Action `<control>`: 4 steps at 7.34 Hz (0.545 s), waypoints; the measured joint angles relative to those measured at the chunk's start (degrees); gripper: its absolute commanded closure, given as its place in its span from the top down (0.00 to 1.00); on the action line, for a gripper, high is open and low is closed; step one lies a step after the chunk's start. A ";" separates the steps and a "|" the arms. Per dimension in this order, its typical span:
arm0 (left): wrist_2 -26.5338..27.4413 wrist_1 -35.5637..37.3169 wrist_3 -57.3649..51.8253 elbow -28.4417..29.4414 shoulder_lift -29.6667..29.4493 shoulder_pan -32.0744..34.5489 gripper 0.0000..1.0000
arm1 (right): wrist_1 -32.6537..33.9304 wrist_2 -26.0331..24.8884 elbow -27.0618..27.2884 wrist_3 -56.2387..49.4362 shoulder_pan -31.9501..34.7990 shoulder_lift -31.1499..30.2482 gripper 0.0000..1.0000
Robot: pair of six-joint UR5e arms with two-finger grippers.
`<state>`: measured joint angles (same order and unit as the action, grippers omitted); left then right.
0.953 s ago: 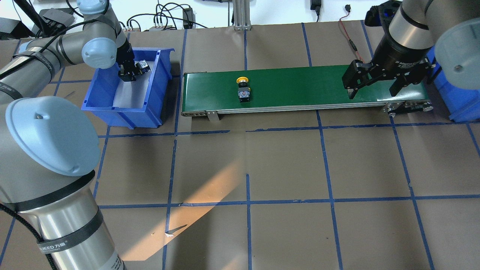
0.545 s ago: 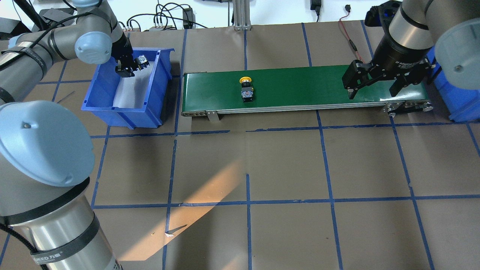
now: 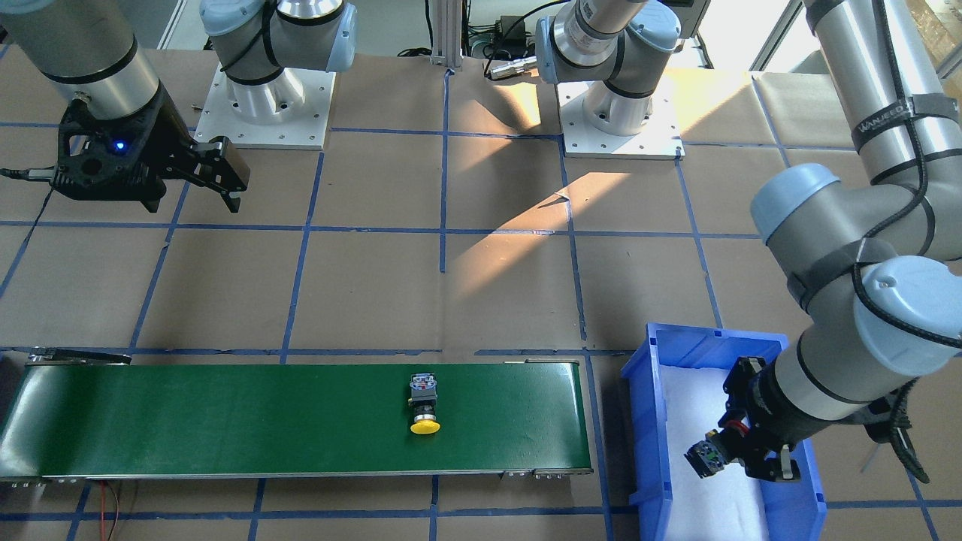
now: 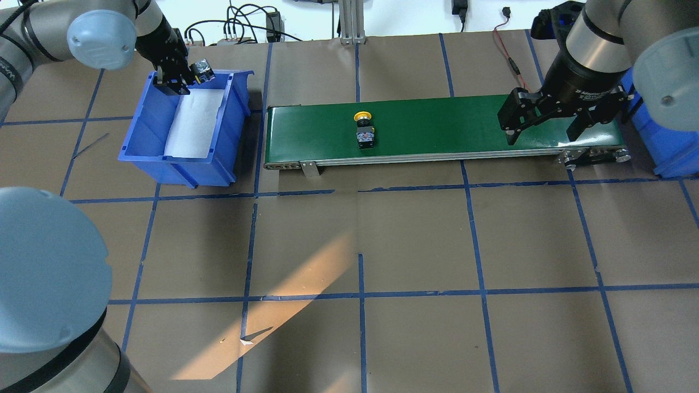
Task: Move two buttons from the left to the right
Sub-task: 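Lift the red button out of the blue bin with the left gripper, then carry the red button over the belt end nearest the bin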
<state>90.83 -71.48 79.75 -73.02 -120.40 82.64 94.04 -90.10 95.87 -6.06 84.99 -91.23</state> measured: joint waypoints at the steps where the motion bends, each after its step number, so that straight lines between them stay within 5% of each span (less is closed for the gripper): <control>1: -0.03 -0.50 -0.18 -0.68 0.85 2.52 0.22 | 0.00 -0.04 0.00 -0.02 0.00 0.02 1.00; 4: -0.79 0.59 -0.70 -3.23 0.91 9.11 0.22 | 0.00 -0.07 -0.04 -0.06 0.00 0.06 1.00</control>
<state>90.05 -70.88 79.05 -76.25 -119.50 91.75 94.04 -90.17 95.83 -6.13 84.99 -91.17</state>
